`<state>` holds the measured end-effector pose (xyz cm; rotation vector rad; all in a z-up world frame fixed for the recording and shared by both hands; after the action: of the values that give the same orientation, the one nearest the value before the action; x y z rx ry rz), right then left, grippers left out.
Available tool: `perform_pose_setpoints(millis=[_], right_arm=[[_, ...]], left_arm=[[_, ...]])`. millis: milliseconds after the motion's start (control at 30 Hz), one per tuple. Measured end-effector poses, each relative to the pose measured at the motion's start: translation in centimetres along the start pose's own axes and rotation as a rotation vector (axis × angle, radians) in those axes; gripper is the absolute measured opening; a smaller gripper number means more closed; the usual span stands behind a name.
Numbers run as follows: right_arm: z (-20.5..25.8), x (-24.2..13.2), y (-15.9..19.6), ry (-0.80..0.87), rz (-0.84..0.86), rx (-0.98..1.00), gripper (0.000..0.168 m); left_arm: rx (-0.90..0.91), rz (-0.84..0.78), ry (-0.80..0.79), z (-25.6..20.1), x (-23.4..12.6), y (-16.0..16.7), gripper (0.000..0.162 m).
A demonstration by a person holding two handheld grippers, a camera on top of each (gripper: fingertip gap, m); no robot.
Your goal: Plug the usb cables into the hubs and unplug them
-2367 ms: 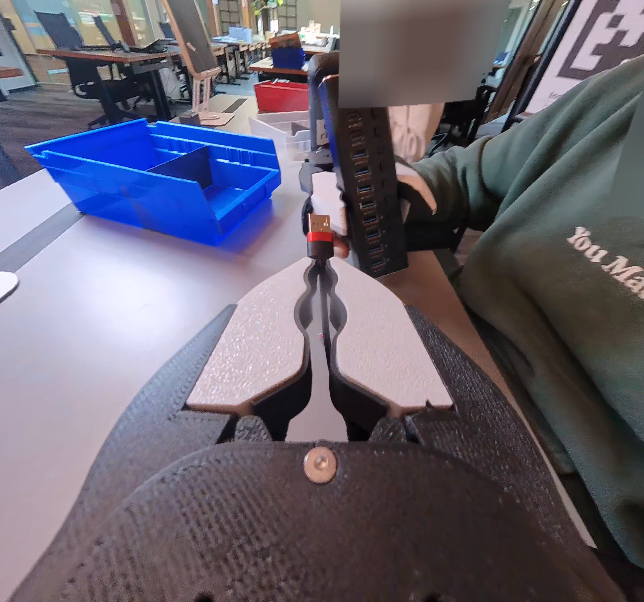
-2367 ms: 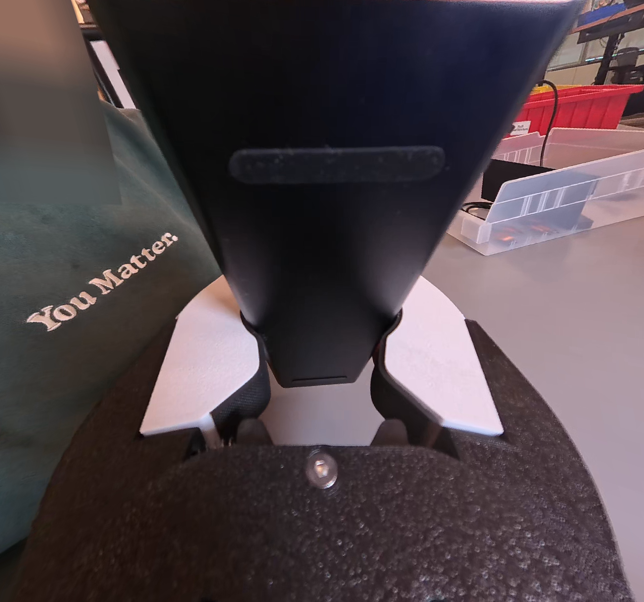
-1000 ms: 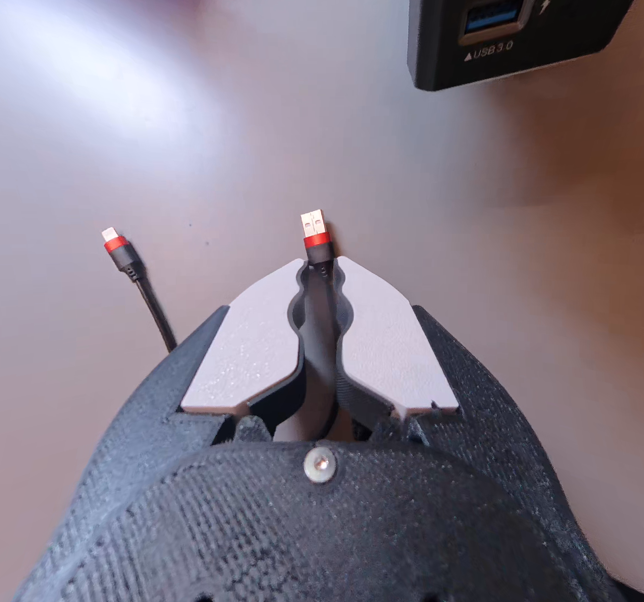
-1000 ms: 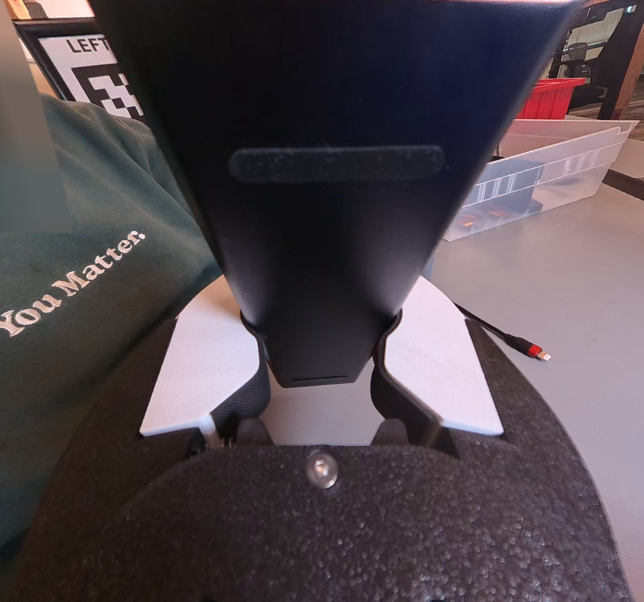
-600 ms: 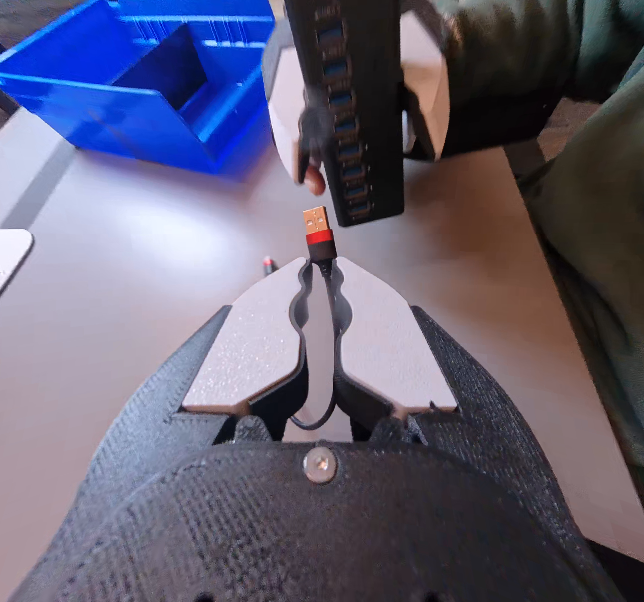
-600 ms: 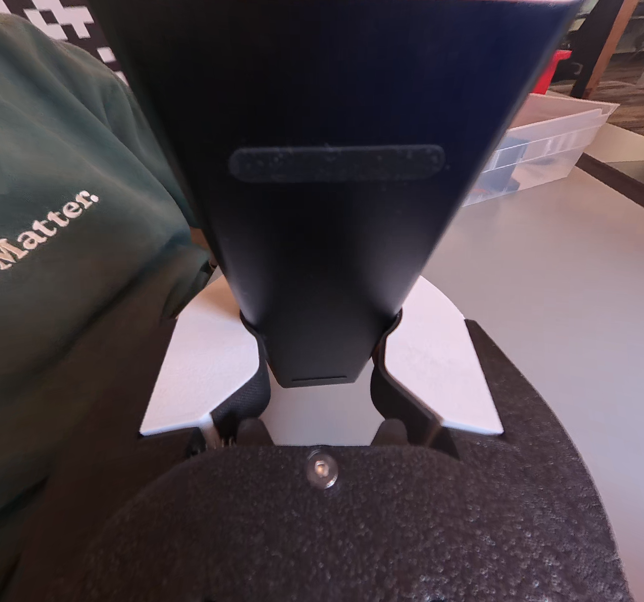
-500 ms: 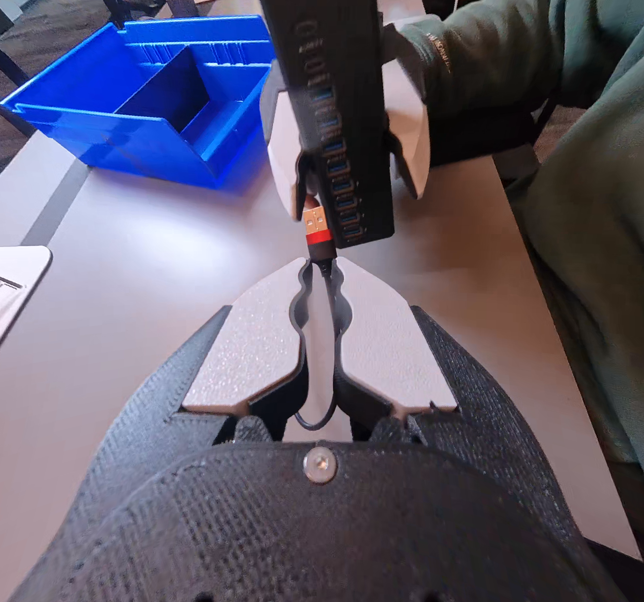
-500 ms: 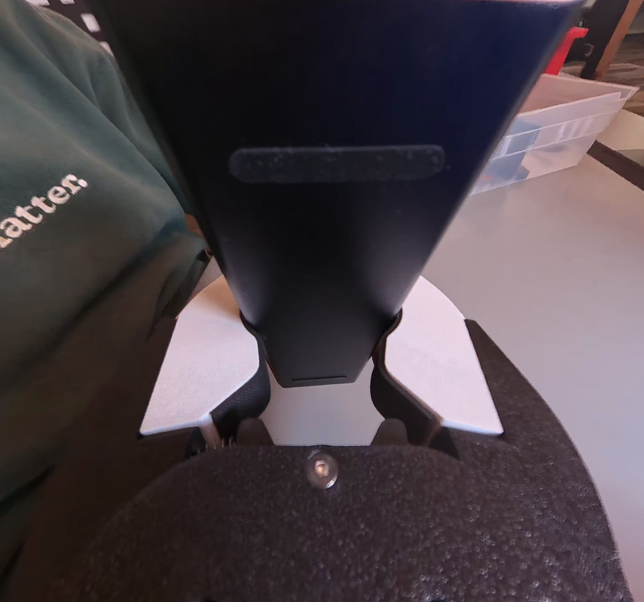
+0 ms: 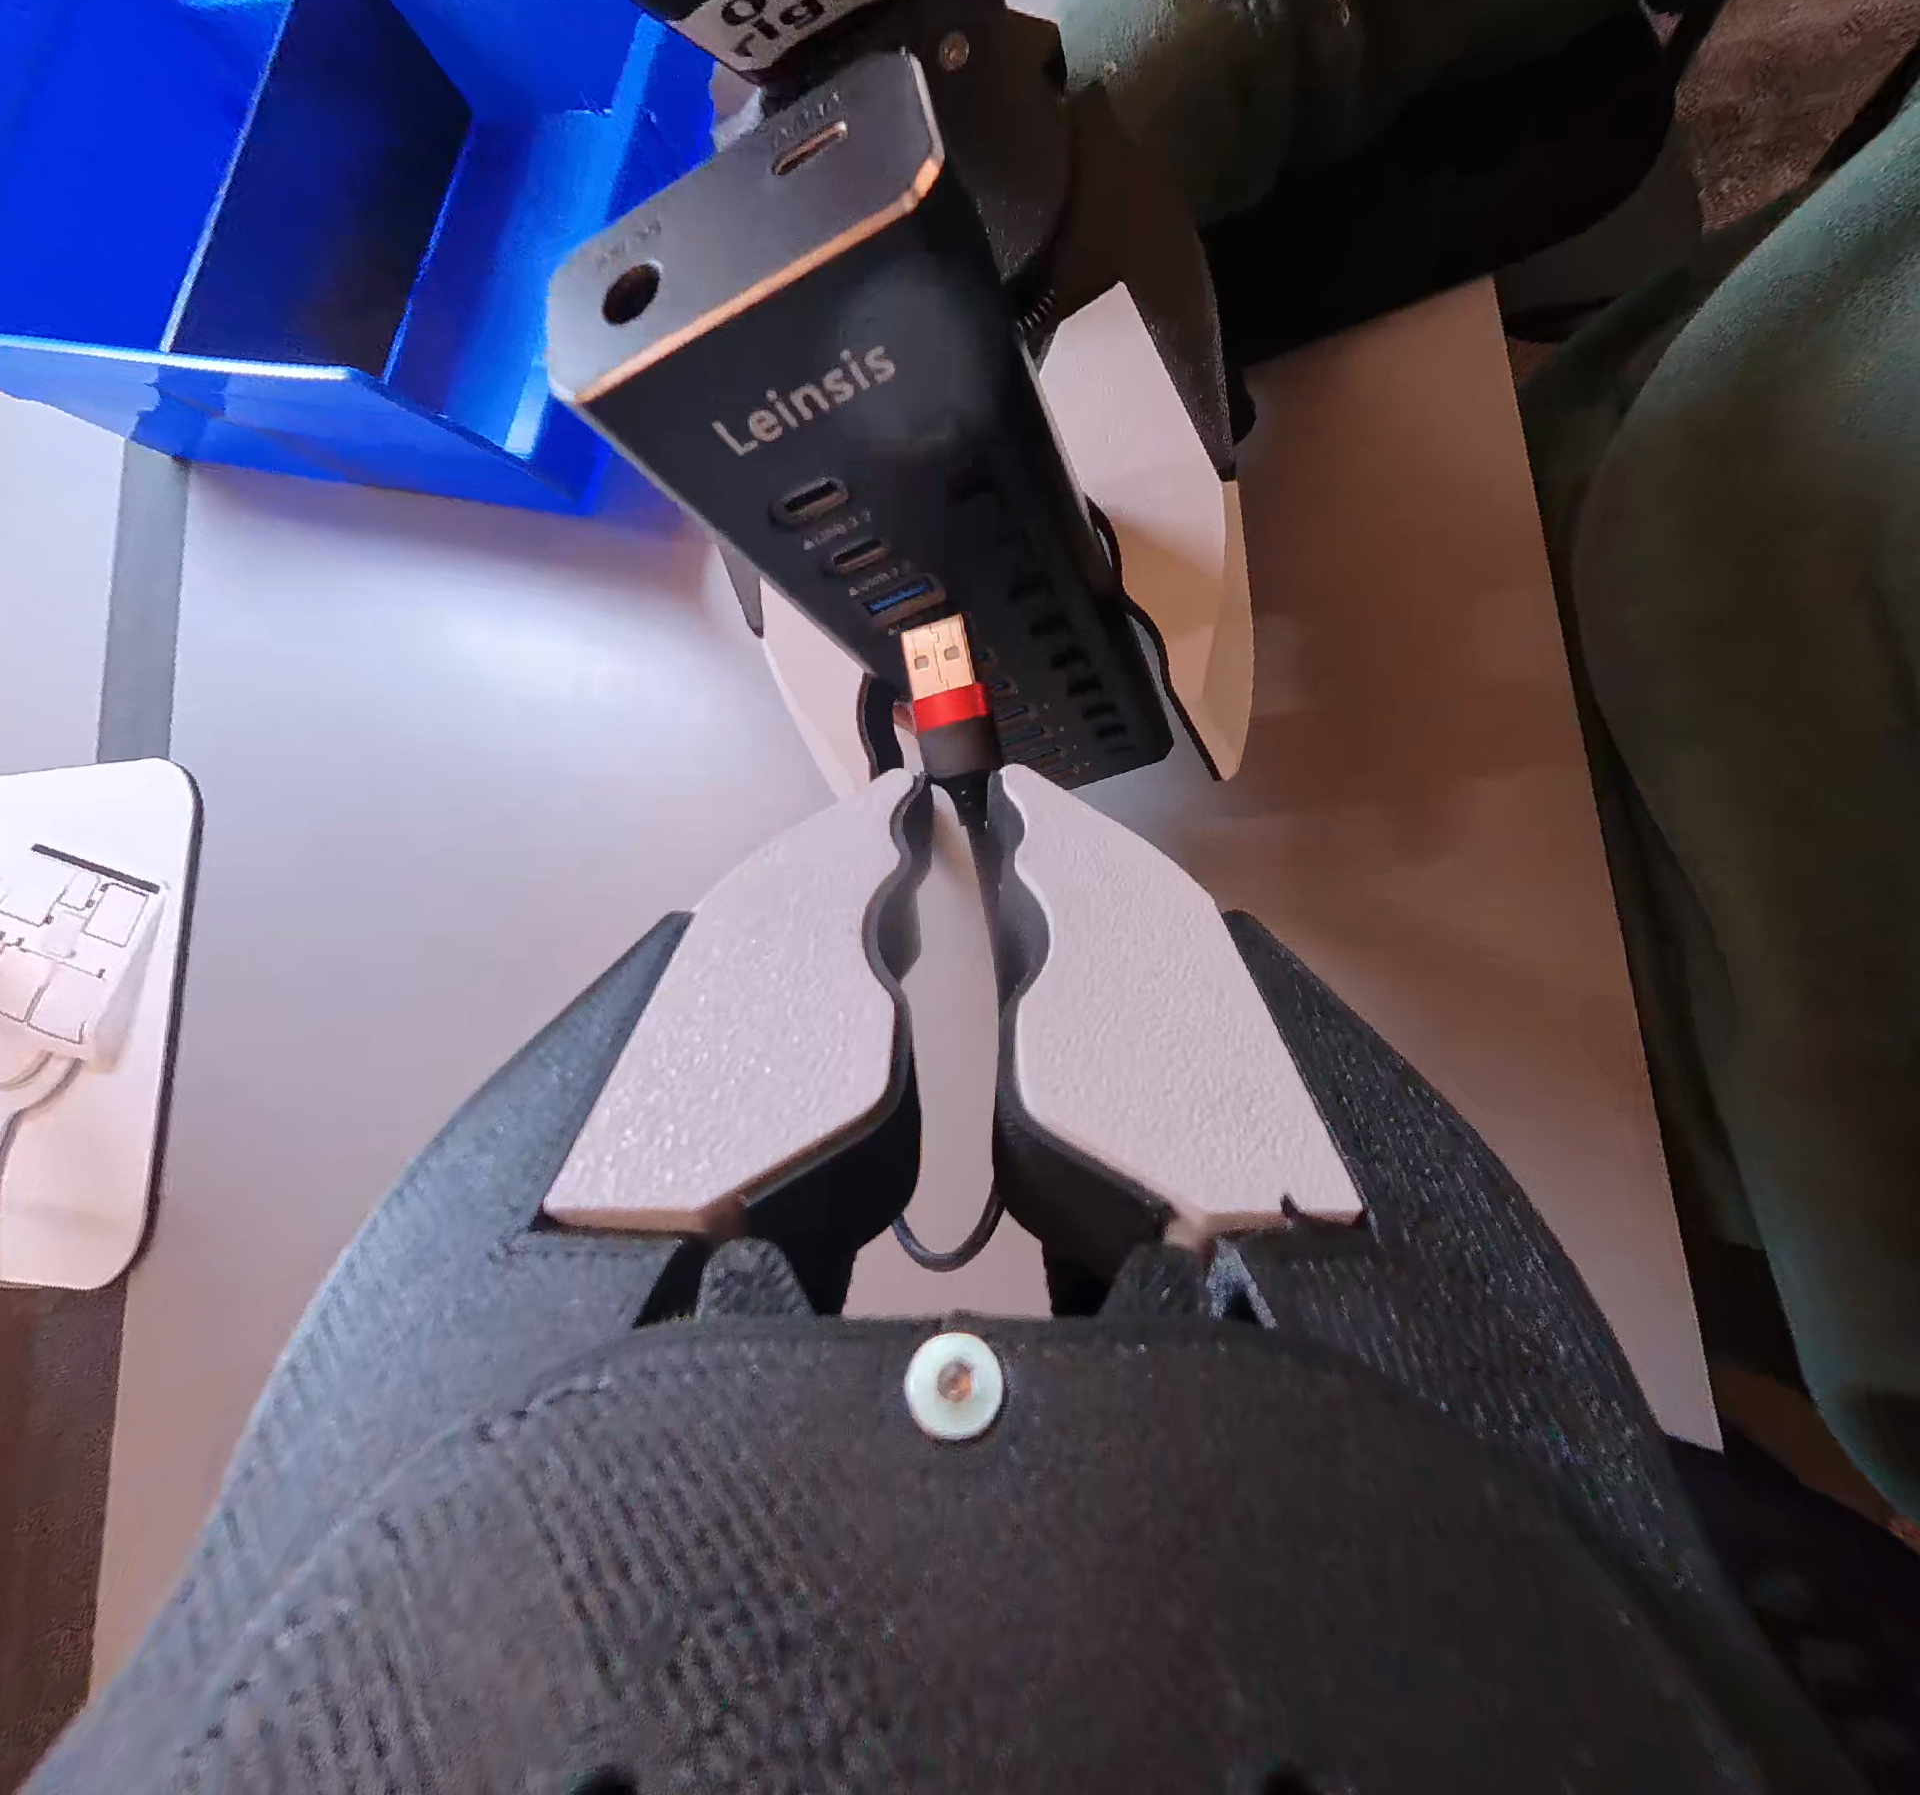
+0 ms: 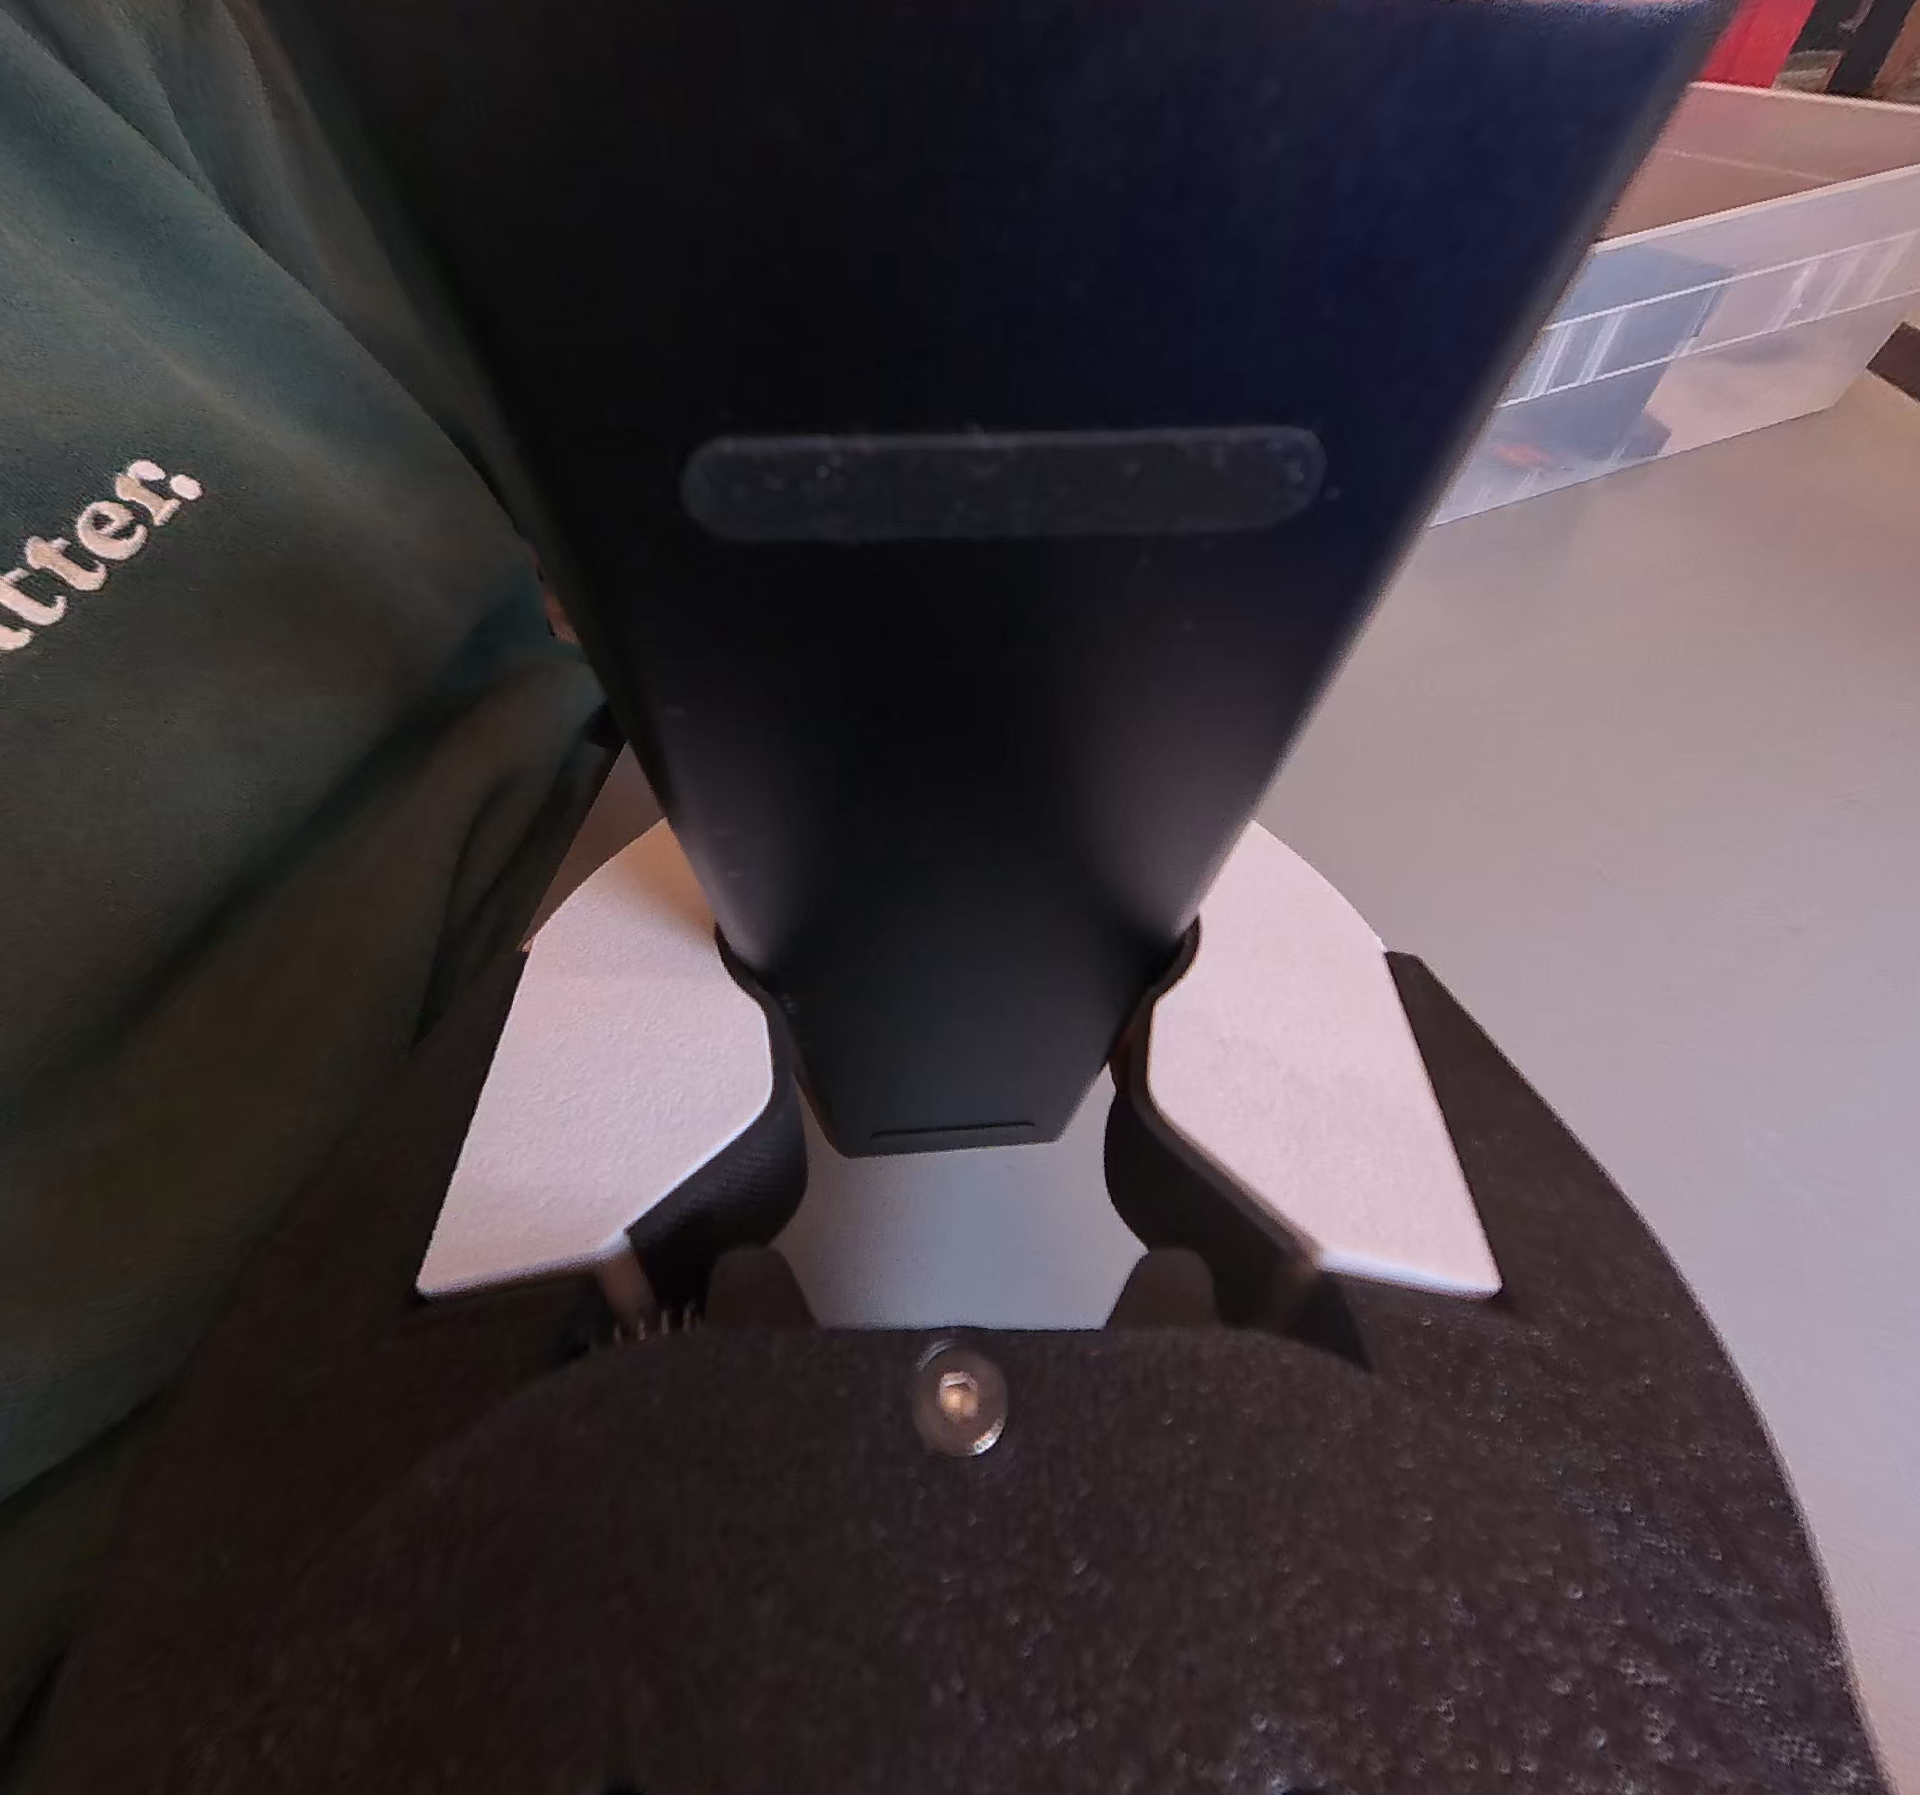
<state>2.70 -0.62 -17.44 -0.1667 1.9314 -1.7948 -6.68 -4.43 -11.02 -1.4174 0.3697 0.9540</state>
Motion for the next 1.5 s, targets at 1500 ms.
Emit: perform_pose_setpoints(millis=[1500], right_arm=[[-0.9,-1.1,0.2,0.109,0.048,0.054,0.072]], left_arm=[[-0.001,-0.095,-0.052,1.5,0.9,-0.7,0.006]])
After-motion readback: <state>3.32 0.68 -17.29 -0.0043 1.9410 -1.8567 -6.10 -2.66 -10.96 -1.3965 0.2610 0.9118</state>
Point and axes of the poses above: each gripper's, where its closed fingertips meet, x out along the fingers, y out of its underside, z = x × y across the jaws, the point moved 7 cm from there along -x, back along the fingers, and after that the axes turned 6 degrees about -x, right-handed, at the moved point
